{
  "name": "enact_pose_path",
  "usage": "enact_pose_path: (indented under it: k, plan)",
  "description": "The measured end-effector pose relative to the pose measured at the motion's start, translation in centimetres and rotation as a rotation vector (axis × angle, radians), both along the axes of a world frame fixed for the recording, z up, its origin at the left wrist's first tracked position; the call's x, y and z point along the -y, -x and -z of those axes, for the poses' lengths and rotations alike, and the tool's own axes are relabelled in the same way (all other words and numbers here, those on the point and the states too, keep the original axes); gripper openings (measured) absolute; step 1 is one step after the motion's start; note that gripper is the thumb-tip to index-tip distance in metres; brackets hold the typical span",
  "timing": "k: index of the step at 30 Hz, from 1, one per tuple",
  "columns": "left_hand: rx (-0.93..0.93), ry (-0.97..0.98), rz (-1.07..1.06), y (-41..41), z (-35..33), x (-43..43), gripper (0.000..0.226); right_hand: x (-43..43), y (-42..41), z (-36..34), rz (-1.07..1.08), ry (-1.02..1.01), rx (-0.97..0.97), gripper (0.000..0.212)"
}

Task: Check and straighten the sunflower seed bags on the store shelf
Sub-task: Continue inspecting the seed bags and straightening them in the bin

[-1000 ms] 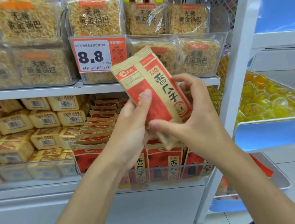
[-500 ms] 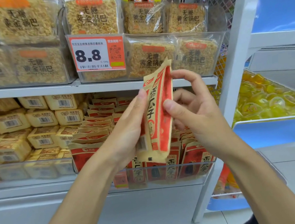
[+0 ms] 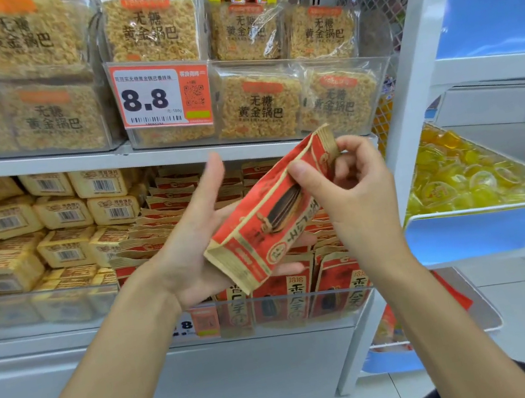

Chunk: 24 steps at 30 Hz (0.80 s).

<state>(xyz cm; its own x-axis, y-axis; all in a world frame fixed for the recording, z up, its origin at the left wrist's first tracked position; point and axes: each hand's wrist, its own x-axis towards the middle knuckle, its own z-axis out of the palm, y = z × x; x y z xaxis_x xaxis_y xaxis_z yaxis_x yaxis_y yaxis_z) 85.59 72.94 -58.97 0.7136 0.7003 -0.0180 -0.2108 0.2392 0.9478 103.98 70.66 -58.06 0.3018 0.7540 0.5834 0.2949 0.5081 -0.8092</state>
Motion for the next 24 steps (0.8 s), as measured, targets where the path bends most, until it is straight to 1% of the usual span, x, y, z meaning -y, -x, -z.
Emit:
enact_pose_path:
  k: [2,3,4,6,8,9,10,11,12,13,15,17,19,20,22,24]
  plan:
    - [-0.166,-0.246,-0.026,-0.3,-0.8,0.5,0.049,-0.3,-0.3,0.1,0.107,-0.006,0.071,0.041]
    - [-0.257,-0.347,-0.087,-0.4,-0.8,0.5,0.037,-0.4,-0.5,0.1,0.145,-0.014,0.114,0.041]
    - [-0.314,-0.424,-0.140,-0.6,-0.8,0.4,0.032,-0.4,-0.7,-0.1,0.169,-0.016,0.152,0.040]
    - [-0.337,-0.508,-0.232,-0.8,-0.4,-0.1,0.033,-0.3,-1.8,-0.8,0.229,-0.030,0.247,0.037]
    - [-0.308,-0.542,-0.245,-1.3,-0.6,0.0,0.035,0.1,-3.2,-1.9,0.266,-0.044,0.302,0.034]
    - [-0.306,-0.558,-0.231,-1.7,-0.8,0.1,0.033,0.3,-4.1,-2.6,0.195,-0.034,0.283,0.033]
    - [-0.322,-0.587,-0.221,-2.1,-1.0,0.0,0.031,0.5,-5.0,-3.1,0.044,0.009,0.233,0.031]
    - [-0.355,-0.638,-0.220,-2.6,-1.2,-0.2,0.028,0.7,-5.8,-3.5,-0.145,0.093,0.173,0.027]
    - [-0.392,-0.692,-0.226,-3.1,-1.4,-0.5,0.026,0.8,-6.7,-3.7,-0.287,0.186,0.139,0.023]
    - [-0.419,-0.737,-0.241,-3.6,-1.5,-0.9,0.024,0.9,-7.5,-3.7,-0.349,0.255,0.156,0.022]
    - [-0.446,-0.790,-0.289,-4.4,-1.6,-1.8,0.024,1.0,-8.7,-3.6,-0.331,0.289,0.227,0.020]
    - [-0.471,-0.817,-0.313,-5.1,-1.8,-2.7,0.026,1.2,-9.3,-3.7,-0.293,0.211,0.207,0.015]
    - [-0.534,-0.866,-0.303,-5.5,-2.0,-3.6,0.034,1.4,-9.9,-4.2,-0.248,0.095,0.201,0.013]
    - [-0.594,-0.886,-0.294,-5.5,-1.9,-4.2,0.039,1.5,-10.0,-4.5,-0.214,0.049,0.236,0.020]
    - [-0.795,-0.922,-0.297,-5.1,-1.6,-5.6,0.044,1.5,-10.2,-4.7,-0.103,-0.007,0.381,0.038]
    - [-0.996,-0.945,-0.301,-4.6,-1.3,-6.9,0.043,1.1,-10.1,-4.2,-0.044,-0.038,0.521,0.048]
